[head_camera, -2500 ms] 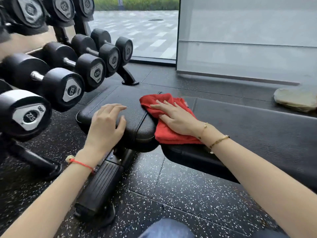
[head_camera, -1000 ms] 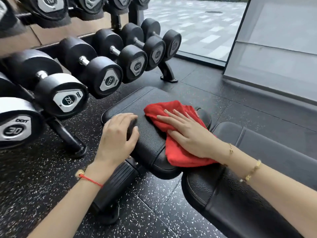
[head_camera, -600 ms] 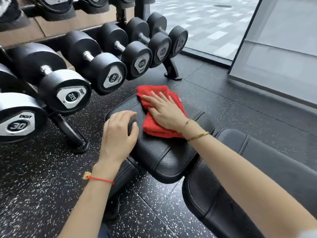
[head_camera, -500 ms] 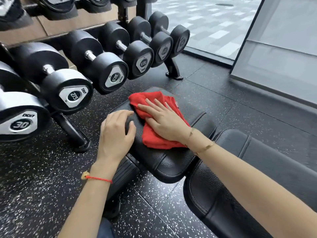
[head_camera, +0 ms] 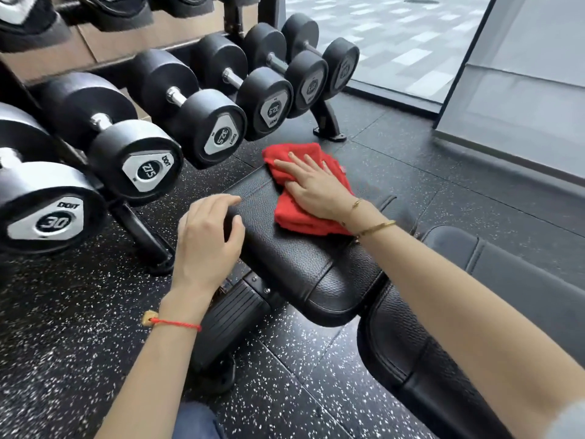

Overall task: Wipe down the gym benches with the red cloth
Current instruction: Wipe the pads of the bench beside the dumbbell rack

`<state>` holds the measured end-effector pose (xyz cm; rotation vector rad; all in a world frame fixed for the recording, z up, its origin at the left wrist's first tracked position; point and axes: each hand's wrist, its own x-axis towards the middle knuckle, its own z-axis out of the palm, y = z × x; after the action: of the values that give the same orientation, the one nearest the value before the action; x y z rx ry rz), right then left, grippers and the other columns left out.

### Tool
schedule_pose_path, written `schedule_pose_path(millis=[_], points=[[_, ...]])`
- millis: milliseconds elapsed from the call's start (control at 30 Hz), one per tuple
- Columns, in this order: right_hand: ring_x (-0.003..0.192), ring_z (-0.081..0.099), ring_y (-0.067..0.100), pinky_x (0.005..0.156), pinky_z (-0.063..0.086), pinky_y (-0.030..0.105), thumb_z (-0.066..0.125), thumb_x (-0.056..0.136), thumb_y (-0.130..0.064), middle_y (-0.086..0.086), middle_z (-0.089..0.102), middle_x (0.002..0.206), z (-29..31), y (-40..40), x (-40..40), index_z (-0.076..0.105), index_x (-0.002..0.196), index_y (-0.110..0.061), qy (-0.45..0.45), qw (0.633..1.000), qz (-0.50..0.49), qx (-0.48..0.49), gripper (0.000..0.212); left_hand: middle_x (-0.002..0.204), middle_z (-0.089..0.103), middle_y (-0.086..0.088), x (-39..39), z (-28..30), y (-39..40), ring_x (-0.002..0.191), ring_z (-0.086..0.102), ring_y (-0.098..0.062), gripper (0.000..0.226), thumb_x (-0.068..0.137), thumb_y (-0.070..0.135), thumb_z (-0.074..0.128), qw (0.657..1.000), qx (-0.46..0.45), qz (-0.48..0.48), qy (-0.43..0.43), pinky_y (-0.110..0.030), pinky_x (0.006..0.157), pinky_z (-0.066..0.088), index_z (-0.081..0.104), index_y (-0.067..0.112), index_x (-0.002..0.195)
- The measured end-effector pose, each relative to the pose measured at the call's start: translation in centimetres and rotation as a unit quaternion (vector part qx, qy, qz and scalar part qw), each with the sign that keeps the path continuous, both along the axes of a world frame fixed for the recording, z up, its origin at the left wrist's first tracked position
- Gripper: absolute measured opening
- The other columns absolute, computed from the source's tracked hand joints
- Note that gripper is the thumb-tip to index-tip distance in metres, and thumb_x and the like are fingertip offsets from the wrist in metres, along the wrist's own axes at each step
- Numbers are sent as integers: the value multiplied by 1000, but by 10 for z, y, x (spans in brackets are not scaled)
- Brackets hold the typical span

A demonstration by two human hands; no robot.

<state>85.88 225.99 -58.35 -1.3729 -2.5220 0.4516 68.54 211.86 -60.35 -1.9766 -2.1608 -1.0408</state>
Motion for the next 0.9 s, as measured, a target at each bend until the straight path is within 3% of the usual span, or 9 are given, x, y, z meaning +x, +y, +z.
schedule_pose_path(millis=[133,233,400,533,800,900], points=[[150,8,24,121,4,47,37,99,-30,-5,15,161,-2,-48,-10,27,149,-38,9,996,86,19,51,130,61,-1,2,-1,1,125,50,-22,33,92,17,59,1000,-7,0,0,-44,108,38,62,17,124],[150,7,18,122,2,40,38,100,-32,-9,16,161,-3,-73,16,26,149,-40,16,995,97,29,51,129,62,-1,2,-2,-2,124,51,-23,33,91,17,60,1000,-10,-5,6,-43,107,39,62,16,124],[150,9,18,122,3,43,37,100,-32,-8,16,161,-4,-46,55,28,147,-40,12,1000,0,14,49,132,60,1,4,-5,-8,127,50,-19,32,92,20,60,999,-23,-23,18,-42,108,38,63,18,124],[150,8,25,121,1,46,35,100,-31,-3,13,162,0,-5,34,27,149,-36,4,998,-57,2,49,137,57,2,7,-6,-11,132,46,-17,35,94,22,58,999,-33,-28,15,-40,111,34,62,18,128],[150,7,22,122,2,45,38,98,-32,-7,15,161,-11,-51,-7,26,148,-42,27,994,102,33,52,130,62,-3,-13,-1,-14,125,53,-23,30,91,15,60,1000,-7,4,13,-47,109,39,66,15,120],[150,7,20,122,3,44,36,99,-33,-9,16,161,-9,-47,-12,28,147,-41,28,995,92,25,49,128,63,-6,-26,1,-15,123,55,-26,29,90,13,60,1000,2,19,19,-49,107,41,66,14,119]])
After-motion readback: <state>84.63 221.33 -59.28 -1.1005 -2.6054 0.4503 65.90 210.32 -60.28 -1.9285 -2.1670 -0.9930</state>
